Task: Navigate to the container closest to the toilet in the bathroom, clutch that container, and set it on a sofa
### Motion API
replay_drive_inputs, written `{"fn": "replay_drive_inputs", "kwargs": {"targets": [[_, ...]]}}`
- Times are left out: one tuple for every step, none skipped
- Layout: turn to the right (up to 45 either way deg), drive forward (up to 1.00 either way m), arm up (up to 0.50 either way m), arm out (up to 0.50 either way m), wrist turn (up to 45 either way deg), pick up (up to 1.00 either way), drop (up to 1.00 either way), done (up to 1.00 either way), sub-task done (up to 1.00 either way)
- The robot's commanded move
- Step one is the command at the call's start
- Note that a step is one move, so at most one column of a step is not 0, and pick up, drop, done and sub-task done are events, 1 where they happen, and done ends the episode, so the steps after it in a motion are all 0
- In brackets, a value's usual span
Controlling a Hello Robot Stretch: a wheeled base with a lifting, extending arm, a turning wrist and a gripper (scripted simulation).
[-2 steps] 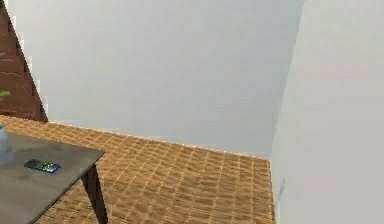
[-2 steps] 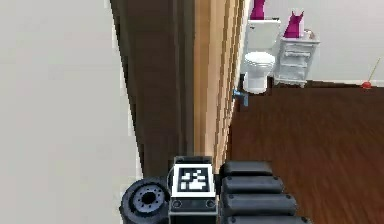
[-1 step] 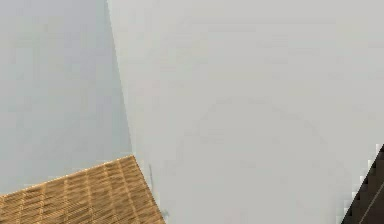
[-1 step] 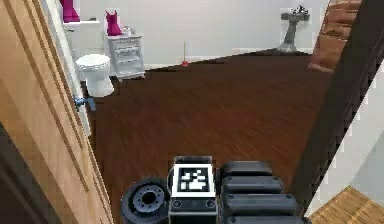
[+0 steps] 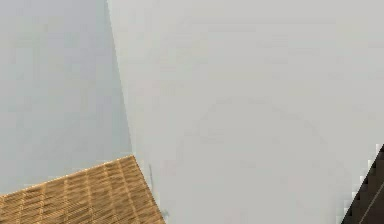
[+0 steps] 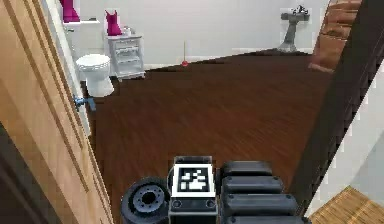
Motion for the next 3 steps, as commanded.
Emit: {"fn": "replay_drive_inputs", "kwargs": {"targets": [[-45.0,0.0,0.0,0.0,0.0,0.0,0.0,0.0,0.0],[-45.0,0.0,0.0,0.0,0.0,0.0,0.0,0.0,0.0],[33.0,0.0,0.0,0.0,0.0,0.0,0.0,0.0,0.0]]}}
